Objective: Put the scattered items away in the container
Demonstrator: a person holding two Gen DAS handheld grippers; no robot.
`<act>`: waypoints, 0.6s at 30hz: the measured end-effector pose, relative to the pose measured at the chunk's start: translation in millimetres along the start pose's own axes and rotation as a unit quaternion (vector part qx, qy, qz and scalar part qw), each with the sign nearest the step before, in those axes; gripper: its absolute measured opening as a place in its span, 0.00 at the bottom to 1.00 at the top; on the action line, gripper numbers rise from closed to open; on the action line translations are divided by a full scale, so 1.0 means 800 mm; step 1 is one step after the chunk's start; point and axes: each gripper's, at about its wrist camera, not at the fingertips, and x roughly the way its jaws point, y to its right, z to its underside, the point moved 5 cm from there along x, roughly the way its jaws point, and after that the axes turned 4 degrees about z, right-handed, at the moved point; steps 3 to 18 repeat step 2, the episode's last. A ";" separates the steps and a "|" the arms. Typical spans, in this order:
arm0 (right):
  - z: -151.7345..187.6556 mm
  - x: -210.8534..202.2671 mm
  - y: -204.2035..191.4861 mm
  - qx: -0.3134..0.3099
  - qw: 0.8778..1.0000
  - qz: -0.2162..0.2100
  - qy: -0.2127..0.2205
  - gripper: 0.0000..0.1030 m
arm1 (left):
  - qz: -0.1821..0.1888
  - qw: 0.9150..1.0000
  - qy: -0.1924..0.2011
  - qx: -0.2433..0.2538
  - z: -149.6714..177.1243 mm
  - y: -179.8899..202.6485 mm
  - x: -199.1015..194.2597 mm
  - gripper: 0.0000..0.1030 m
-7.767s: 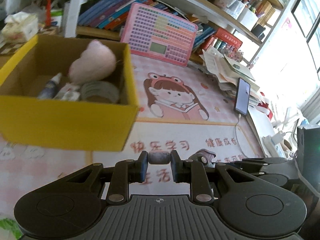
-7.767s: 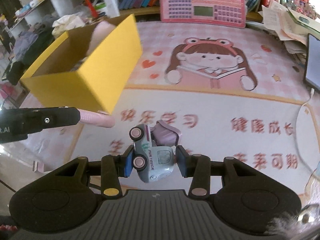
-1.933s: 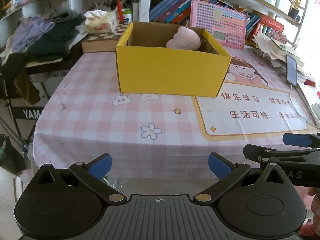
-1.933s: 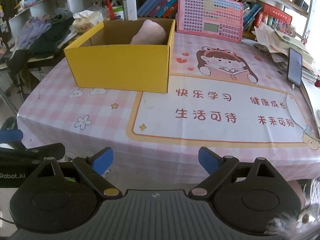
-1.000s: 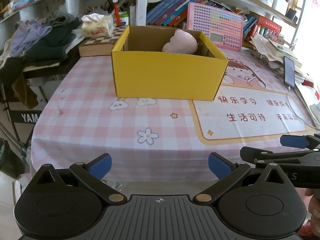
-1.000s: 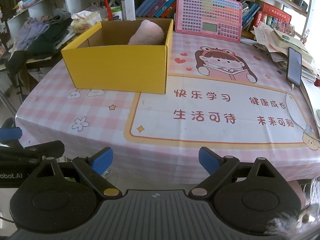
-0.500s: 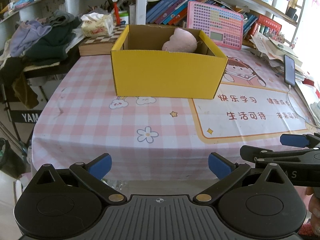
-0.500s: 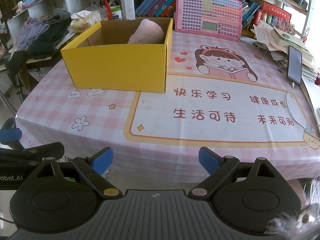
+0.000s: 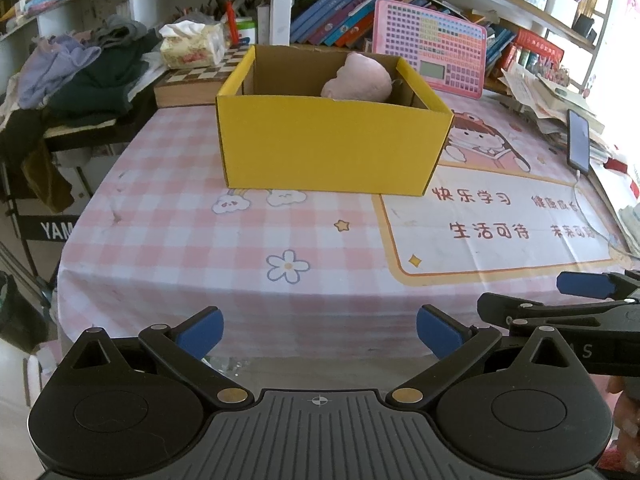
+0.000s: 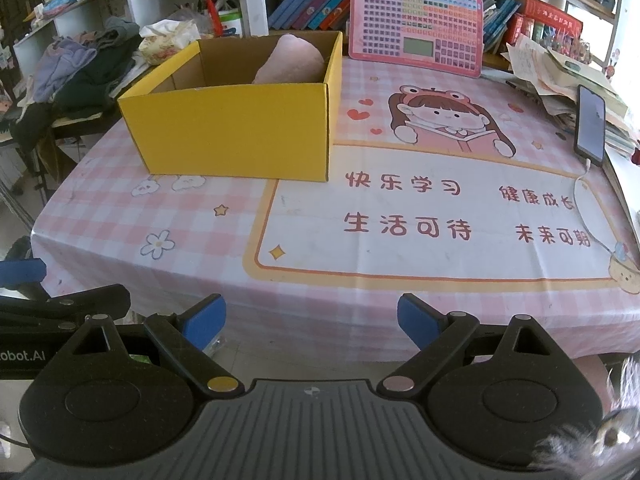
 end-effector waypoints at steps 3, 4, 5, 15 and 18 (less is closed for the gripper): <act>0.000 0.001 0.001 0.001 1.000 -0.002 -0.001 0.91 | 0.005 1.000 0.001 -0.002 -0.001 0.001 0.001 1.00; 0.000 0.001 0.001 0.001 1.000 -0.002 -0.001 0.91 | 0.005 1.000 0.001 -0.002 -0.001 0.001 0.001 1.00; 0.000 0.001 0.001 0.001 1.000 -0.002 -0.001 0.91 | 0.005 1.000 0.001 -0.002 -0.001 0.001 0.001 1.00; 0.000 0.001 0.001 0.001 1.000 -0.002 -0.001 0.91 | 0.005 1.000 0.001 -0.002 -0.001 0.001 0.001 1.00; 0.000 0.001 0.001 0.001 1.000 -0.002 -0.001 0.91 | 0.005 1.000 0.001 -0.002 -0.001 0.001 0.001 1.00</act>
